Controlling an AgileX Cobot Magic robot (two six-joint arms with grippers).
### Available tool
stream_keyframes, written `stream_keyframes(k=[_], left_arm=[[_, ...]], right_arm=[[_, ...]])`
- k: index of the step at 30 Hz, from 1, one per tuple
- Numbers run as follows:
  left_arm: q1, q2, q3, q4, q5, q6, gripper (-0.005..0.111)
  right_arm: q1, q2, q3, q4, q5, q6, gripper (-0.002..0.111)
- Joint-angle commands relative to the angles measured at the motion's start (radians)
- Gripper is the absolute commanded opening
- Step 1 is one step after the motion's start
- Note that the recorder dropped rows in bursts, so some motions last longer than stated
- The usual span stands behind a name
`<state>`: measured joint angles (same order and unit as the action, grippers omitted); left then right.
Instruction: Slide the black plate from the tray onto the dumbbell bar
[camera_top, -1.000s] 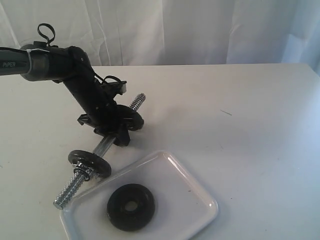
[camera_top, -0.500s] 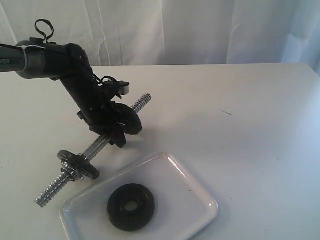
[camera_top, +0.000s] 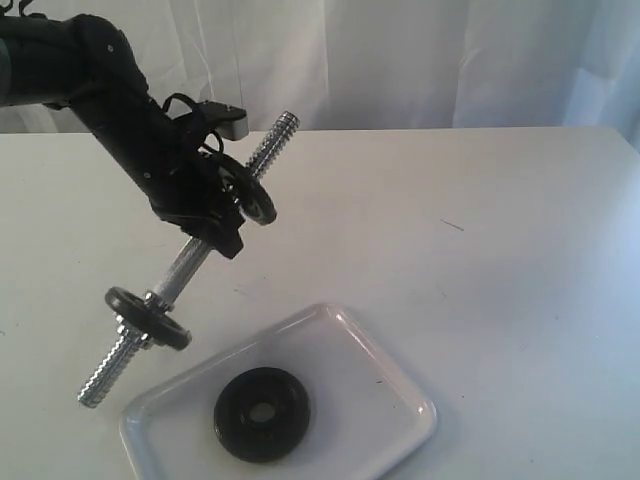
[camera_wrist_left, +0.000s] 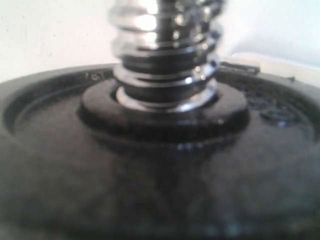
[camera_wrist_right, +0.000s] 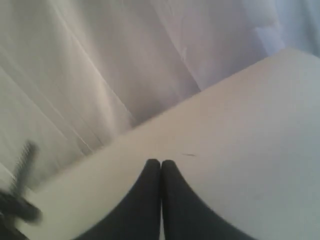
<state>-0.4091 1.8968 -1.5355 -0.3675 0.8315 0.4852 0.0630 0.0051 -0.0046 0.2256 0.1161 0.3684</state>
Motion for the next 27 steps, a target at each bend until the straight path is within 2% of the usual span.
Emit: stream_keyframes(k=[1,5,13,16,21,27], left_arm=[[-0.003,-0.126,0.08,-0.08,-0.014,0.009,0.0],[-0.003,-0.19,0.17,-0.091,-0.066,0.03,0.0],[-0.003,-0.307,0.294,-0.103,-0.146,0.042,0.0],[-0.003,-0.332,0.331,-0.103,-0.175,0.046,0.0],[-0.003,-0.362,0.389,-0.112,-0.215,0.046,0.0],[-0.003,-0.383,0.411,-0.141,-0.235,0.068,0.0]], right_arm=[[-0.006,-0.005,0.005,0.058,-0.092,0.296,0.0],[-0.006,-0.005,0.005,0.058,-0.033,0.402,0.0],[-0.003,-0.005,0.002,0.071,0.011,0.351,0.0],[0.012,0.004,-0.087,0.071,0.112,0.203,0.0],[0.054,0.087,-0.328,0.138,0.302,-0.175,0.0],[0.058,0.383,-0.627,0.076,0.668,-0.576,0.0]])
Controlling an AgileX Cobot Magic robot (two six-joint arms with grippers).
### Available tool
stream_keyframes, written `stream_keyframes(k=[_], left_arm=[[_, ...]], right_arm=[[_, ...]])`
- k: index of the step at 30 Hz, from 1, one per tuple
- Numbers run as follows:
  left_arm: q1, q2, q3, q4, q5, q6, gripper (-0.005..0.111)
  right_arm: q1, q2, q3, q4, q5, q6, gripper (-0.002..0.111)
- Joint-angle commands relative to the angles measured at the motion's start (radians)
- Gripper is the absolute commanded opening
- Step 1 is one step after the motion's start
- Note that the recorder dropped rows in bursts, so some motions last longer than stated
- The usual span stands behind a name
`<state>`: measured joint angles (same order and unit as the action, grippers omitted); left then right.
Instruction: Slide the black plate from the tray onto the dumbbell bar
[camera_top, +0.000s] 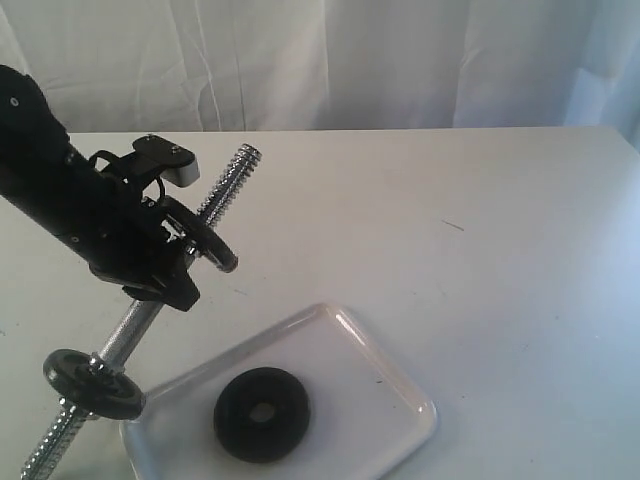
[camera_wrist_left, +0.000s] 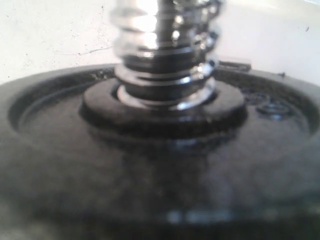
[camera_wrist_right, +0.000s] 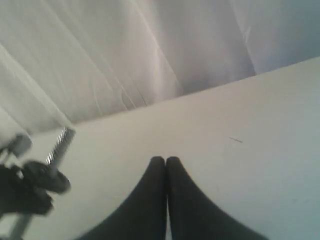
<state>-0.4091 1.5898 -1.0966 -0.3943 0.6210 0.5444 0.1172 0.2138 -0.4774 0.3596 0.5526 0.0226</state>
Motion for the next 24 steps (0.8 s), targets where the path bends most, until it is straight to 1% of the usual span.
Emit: stream_keyframes(k=[1,2,5,10,12,15,17,20,24], left_arm=[[-0.003,-0.077,-0.028,-0.114,-0.024,0.009,0.0],[-0.003,-0.078,-0.028,-0.114,-0.024,0.009,0.0],[-0.003,-0.078,-0.028,-0.114,-0.024,0.009,0.0],[-0.003,-0.078,-0.028,-0.114,-0.024,0.009,0.0],[-0.001,-0.077,-0.028,-0.114,-0.024,0.009,0.0],[0.001,-0.077,-0.028,-0.091,-0.026,0.009,0.0],[0.001,-0.077,-0.028,-0.078,-0.026,0.009,0.0],[0.01,-0.082,-0.028,-0.042,-0.028,-0.015,0.0],[0.048,-0.115,-0.028,-0.005,-0.017,-0.036,0.0]], right_arm=[[0.003,0.224,-0.208,-0.086,0.28,-0.265,0.0],[0.003,0.3,-0.259,-0.12,0.34,-0.283,0.0],[0.003,0.458,-0.41,-0.198,0.427,-0.287,0.0],[0.003,0.684,-0.644,-0.168,0.567,-0.359,0.0],[0.005,0.774,-0.728,-0.162,0.608,-0.359,0.0],[0.029,0.871,-0.829,-0.131,0.594,-0.333,0.0],[0.055,0.921,-0.874,-0.085,0.525,-0.331,0.0],[0.085,0.963,-0.906,0.008,0.43,-0.331,0.0],[0.117,0.984,-0.911,0.01,0.402,-0.331,0.0]])
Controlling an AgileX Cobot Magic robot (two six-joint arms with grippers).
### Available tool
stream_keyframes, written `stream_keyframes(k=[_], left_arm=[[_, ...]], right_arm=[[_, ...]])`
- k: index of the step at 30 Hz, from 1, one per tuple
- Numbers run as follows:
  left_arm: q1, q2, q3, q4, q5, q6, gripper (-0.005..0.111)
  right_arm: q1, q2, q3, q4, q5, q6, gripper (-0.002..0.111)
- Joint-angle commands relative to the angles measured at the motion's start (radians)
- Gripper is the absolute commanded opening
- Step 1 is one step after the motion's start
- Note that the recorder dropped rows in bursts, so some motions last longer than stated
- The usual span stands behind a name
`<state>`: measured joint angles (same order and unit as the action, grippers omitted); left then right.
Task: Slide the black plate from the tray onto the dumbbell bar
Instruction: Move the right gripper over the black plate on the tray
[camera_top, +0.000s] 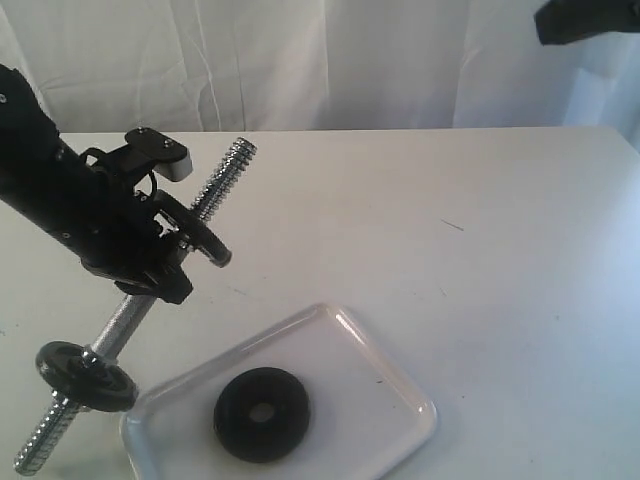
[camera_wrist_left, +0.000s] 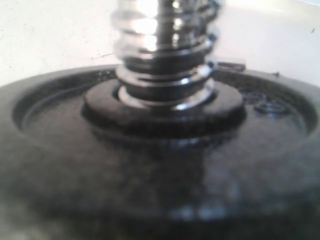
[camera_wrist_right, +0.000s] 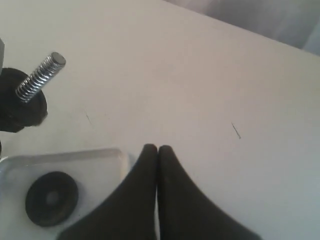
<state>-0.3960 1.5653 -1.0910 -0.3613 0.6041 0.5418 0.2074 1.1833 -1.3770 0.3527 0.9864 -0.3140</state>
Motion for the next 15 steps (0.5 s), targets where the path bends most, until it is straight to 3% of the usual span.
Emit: stream_keyframes(k=[1,4,9,13,15], left_arm=[[0.045,-0.104,-0.034,-0.038,0.003,-0.033,0.0],[0.073,-0.141,-0.034,-0.038,0.014,-0.033,0.0],[0.085,-0.164,-0.034,-0.036,0.026,-0.041,0.0],[0.085,-0.164,-0.034,-0.036,0.039,-0.041,0.0],[0.085,-0.164,-0.034,-0.036,0.044,-0.041,0.0]], right_arm=[[0.032,0.016,-0.011,0.017,-0.024,0.012,0.0],[0.032,0.034,-0.006,0.059,0.012,0.064,0.0],[0.046,0.117,-0.006,0.252,0.205,-0.08,0.002],[0.098,0.205,-0.006,0.305,0.235,-0.082,0.022],[0.126,0.247,-0.006,0.305,0.235,-0.082,0.039]])
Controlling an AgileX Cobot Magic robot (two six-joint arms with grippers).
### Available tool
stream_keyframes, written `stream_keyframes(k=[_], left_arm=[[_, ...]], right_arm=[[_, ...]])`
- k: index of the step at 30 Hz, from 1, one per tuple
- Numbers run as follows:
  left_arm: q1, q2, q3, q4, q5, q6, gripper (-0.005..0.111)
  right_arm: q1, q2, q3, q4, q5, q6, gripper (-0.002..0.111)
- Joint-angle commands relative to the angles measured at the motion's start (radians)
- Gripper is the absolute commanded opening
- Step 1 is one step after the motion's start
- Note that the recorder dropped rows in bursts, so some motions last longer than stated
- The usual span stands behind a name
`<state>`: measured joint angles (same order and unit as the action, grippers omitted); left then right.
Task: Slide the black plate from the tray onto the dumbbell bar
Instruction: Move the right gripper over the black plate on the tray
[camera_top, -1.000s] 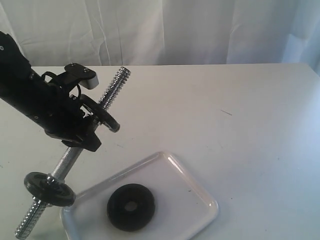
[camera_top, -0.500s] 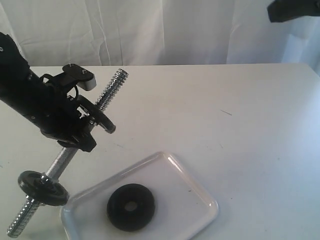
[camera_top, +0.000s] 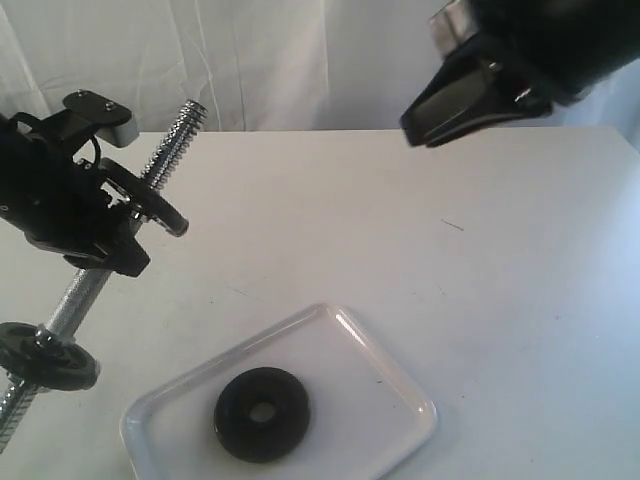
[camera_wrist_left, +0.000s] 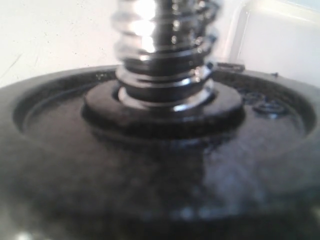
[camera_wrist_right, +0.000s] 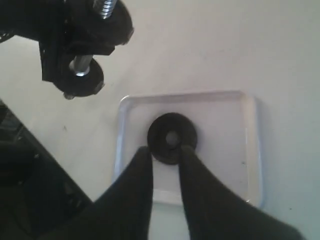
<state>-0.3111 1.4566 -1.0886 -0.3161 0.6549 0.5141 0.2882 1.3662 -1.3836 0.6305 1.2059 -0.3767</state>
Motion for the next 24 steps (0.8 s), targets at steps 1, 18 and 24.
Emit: stream_keyframes(k=[1,18,24], left_arm=[[0.0,-0.055,-0.036,-0.081,-0.007,-0.013,0.0],[0.0,-0.055,-0.036,-0.02,0.005,-0.044,0.0],[0.0,-0.055,-0.036,-0.02,0.004,-0.045,0.0]], right_arm=[[0.055,0.079,0.0,0.027,0.015,-0.019,0.048],[0.259,0.284,0.0,-0.051,0.002,0.034,0.074],[0.259,0.282,0.0,-0.051,0.012,0.047,0.074]])
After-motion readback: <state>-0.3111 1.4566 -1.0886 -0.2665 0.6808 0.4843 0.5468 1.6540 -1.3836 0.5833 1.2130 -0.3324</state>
